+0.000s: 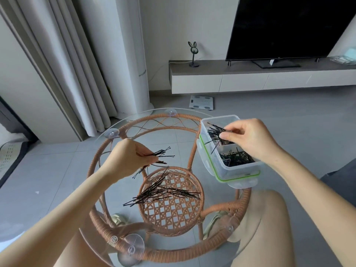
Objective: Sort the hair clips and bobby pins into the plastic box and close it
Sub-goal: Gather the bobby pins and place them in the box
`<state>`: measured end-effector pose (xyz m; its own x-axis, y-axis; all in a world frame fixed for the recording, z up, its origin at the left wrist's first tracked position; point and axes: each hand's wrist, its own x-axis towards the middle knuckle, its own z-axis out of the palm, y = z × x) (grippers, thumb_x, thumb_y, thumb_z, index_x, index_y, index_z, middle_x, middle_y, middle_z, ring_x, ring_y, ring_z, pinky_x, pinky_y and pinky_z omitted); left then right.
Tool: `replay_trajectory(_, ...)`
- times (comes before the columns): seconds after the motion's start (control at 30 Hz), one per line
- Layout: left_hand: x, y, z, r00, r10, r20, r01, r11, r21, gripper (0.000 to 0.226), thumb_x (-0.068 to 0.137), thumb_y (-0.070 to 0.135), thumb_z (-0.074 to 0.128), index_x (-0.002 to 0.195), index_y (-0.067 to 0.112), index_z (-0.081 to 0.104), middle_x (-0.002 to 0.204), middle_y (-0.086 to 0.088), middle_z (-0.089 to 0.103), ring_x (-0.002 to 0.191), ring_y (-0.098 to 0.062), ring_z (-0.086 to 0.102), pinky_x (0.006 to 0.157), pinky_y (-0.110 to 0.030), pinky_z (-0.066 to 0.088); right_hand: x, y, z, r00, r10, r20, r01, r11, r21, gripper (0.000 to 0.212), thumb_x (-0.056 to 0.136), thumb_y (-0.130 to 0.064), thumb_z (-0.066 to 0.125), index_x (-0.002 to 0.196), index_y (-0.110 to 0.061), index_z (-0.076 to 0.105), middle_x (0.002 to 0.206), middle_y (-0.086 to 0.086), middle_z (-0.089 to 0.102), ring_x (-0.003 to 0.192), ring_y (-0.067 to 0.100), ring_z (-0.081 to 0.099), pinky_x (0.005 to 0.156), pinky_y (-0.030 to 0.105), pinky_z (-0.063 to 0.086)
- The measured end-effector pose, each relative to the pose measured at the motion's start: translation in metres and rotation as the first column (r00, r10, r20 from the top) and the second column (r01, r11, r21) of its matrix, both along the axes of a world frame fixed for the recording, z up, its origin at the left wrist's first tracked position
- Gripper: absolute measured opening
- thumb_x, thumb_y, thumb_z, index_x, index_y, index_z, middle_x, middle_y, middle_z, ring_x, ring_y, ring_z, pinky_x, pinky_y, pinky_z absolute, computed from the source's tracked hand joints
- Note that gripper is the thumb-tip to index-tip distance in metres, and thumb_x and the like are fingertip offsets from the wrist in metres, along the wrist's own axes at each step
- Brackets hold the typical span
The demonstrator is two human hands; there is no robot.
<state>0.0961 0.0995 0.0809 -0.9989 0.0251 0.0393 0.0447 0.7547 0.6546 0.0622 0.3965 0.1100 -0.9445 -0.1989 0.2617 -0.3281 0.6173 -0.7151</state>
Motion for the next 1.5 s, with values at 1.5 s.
replay_trajectory(1.5,-0.033,0.041,-0.003,0.984,-0.158,0.083,0.169,0.973,-0.155,0.018,0.085,0.021,0.06,0.099,0.022,0.071,0.095,0.003,0.071,0.069,-0.006,0.061,0.064,-0.012,0.05,0.043,-0.036,-0.041,0.957,0.201,0.212,-0.272,0.874,0.403,0.031,0.083,-0.031,0.063,0.11,-0.016,0.061,0.097,-0.006,0.063,0.079,0.007,0.056,0.063,0.015,0.039)
